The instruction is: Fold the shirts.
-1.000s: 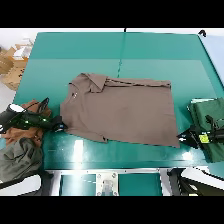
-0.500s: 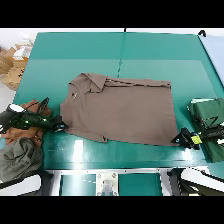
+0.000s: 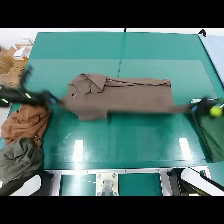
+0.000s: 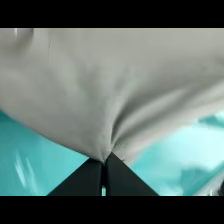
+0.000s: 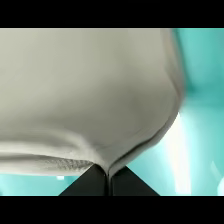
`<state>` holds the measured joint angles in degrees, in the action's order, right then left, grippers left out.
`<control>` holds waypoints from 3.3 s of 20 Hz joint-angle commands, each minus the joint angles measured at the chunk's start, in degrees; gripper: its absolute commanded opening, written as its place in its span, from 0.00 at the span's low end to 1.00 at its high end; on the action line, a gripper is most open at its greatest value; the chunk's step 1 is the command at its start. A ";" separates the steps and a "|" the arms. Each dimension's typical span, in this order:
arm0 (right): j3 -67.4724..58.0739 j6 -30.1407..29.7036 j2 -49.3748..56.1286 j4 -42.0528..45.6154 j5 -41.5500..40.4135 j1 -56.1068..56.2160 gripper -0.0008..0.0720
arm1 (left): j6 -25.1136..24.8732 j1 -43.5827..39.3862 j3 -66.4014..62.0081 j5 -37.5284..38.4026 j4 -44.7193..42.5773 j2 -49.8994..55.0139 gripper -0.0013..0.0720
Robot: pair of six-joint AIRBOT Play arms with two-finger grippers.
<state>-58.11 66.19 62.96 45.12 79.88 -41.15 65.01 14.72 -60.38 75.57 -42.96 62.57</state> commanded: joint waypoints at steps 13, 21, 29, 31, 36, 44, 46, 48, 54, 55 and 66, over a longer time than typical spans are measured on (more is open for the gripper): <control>-49.37 11.89 -20.85 -8.90 -18.23 -3.39 0.03 | 14.21 0.02 -67.58 2.80 -11.30 -12.96 0.05; -12.66 0.20 -18.93 -14.84 -20.55 4.96 0.03 | 9.14 -0.46 -28.46 -1.38 0.13 -9.35 0.05; -1.01 -8.39 16.26 -17.97 -44.33 19.06 0.03 | -1.07 -9.31 -12.22 -32.92 7.04 20.13 0.05; -10.14 -8.31 27.76 -19.10 -43.12 19.08 0.03 | -1.01 -9.33 -18.05 -33.75 7.87 28.17 0.05; -31.43 -3.56 46.07 -21.09 -35.12 19.10 0.03 | -1.33 -9.31 -28.65 -35.01 9.09 38.42 0.05; -33.62 3.23 46.05 -1.03 -17.73 16.48 0.03 | -0.48 -8.33 -29.00 -18.40 -4.74 38.51 0.05; -32.54 6.91 44.39 8.59 -13.44 16.22 0.03 | 1.03 -8.33 -28.89 -12.85 -7.23 38.51 0.05; -30.93 8.33 42.40 12.15 -10.82 16.22 0.03 | 2.97 -8.44 -28.83 -8.98 -10.99 38.51 0.05; -28.04 8.87 41.16 12.98 -5.73 16.33 0.03 | 5.66 -8.50 -28.59 -4.81 -14.08 38.53 0.05; -27.39 9.33 41.16 12.98 -5.70 16.33 0.03 | 6.14 -8.50 -28.59 -4.55 -14.08 38.53 0.05; -26.93 11.28 41.07 13.44 1.62 15.89 0.33 | 9.90 -8.48 -23.37 0.39 -10.73 38.58 0.75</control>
<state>-84.62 76.47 104.12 58.17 77.87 -24.97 73.67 6.28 -84.27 73.63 -55.92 101.12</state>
